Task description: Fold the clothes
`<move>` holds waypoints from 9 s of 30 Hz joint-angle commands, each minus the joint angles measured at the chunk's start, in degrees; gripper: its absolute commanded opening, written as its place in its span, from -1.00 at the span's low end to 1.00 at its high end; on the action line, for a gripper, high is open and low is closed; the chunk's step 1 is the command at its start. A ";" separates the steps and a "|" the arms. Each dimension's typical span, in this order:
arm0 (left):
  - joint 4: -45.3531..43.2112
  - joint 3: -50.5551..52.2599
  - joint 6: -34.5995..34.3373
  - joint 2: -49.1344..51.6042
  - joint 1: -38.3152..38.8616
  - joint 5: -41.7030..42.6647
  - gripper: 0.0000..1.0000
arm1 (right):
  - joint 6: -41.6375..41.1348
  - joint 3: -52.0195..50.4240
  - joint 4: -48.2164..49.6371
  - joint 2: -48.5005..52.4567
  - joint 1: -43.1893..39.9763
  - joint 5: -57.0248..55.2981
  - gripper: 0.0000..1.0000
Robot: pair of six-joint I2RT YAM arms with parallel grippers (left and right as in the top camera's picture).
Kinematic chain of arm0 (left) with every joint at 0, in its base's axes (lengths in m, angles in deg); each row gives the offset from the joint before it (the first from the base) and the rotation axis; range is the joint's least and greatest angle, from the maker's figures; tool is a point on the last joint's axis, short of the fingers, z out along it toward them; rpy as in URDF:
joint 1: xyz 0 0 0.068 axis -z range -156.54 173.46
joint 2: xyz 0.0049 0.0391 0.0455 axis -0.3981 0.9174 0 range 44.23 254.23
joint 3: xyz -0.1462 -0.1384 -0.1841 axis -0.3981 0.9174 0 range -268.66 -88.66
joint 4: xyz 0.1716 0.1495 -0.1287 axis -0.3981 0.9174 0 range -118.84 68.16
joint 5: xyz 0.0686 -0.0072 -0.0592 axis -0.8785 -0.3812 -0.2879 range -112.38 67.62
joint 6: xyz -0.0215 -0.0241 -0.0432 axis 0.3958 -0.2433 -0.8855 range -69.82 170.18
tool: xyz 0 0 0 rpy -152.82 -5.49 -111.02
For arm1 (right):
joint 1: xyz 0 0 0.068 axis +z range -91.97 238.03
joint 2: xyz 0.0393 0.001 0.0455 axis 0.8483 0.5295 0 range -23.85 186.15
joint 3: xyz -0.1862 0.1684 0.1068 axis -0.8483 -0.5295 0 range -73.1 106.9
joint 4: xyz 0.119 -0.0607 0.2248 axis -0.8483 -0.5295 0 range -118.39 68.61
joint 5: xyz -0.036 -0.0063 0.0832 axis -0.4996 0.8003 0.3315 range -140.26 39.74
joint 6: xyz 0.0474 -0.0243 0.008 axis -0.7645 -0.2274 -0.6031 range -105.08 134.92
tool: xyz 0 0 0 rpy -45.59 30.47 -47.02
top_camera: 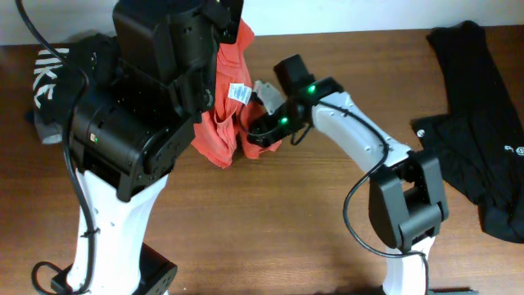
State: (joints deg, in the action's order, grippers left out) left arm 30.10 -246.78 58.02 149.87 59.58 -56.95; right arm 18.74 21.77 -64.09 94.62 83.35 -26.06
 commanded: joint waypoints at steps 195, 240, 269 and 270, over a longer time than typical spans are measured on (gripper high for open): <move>22.77 -19.45 2.03 54.95 -18.71 26.12 -0.99 | -13.81 -0.61 4.66 8.66 -34.45 -18.88 0.01; 21.31 -21.73 2.03 51.36 -18.78 22.47 -0.99 | -14.34 15.58 -8.35 5.86 -34.40 -16.52 -0.92; 23.85 -21.70 1.81 46.86 -20.04 21.27 -0.99 | -13.09 22.77 -17.49 5.75 -34.32 -17.14 -0.64; 23.85 -21.70 1.84 46.86 -20.04 21.27 -0.99 | -13.09 22.77 -17.55 5.75 -34.32 -17.16 -0.64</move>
State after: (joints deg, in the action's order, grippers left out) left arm 53.95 -267.39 60.60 198.79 39.82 -34.87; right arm 5.71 43.47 -81.40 102.60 48.75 -42.75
